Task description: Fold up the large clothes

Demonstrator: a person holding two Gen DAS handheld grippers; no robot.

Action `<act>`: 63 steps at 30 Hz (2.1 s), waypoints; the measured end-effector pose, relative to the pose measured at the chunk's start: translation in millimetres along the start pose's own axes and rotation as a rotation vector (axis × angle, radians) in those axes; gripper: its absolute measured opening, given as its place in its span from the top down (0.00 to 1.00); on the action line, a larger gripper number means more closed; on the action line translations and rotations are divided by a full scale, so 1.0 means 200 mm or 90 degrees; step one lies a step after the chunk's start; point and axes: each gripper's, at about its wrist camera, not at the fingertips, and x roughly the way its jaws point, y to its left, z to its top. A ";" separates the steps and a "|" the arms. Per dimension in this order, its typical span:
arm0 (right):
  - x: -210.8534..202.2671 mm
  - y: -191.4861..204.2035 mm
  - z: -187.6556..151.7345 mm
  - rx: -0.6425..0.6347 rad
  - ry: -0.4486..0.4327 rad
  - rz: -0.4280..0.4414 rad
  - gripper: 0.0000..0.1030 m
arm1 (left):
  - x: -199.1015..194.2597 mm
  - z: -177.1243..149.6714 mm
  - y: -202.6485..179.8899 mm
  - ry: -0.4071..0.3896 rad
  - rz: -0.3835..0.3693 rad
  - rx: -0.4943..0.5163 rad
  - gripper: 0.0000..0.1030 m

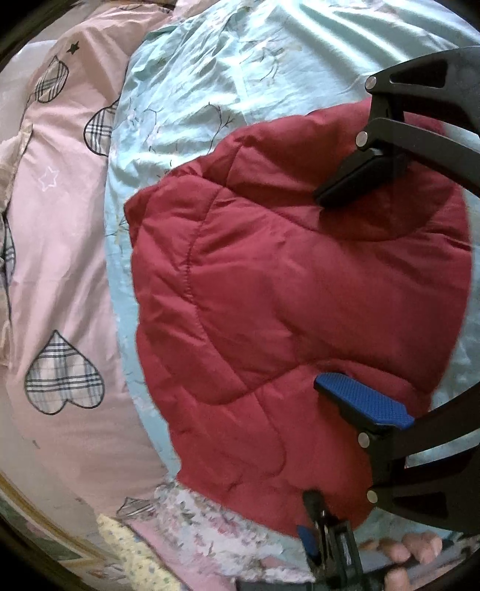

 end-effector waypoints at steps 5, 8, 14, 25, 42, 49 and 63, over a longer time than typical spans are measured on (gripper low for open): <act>-0.13 0.00 -0.06 -0.004 -0.010 0.013 0.10 | -0.09 -0.06 0.02 -0.007 -0.008 -0.020 0.00; -0.18 0.01 -0.11 -0.004 -0.007 0.025 0.10 | -0.15 -0.11 0.04 -0.013 -0.016 -0.032 0.00; -0.23 0.05 -0.23 -0.016 0.013 0.041 0.10 | -0.23 -0.25 0.06 -0.006 -0.029 -0.041 0.00; -0.24 0.13 -0.45 -0.051 0.083 0.071 0.09 | -0.31 -0.46 0.05 0.004 -0.001 -0.005 0.00; -0.46 0.20 -0.26 -0.067 0.037 0.069 0.02 | -0.58 -0.31 -0.04 -0.042 0.047 0.044 0.00; -0.38 0.15 -0.19 -0.033 0.037 0.058 0.02 | -0.51 -0.23 -0.09 -0.036 0.049 0.042 0.00; -0.25 0.16 -0.14 -0.035 0.064 0.056 0.02 | -0.40 -0.16 -0.13 -0.022 0.045 0.049 0.00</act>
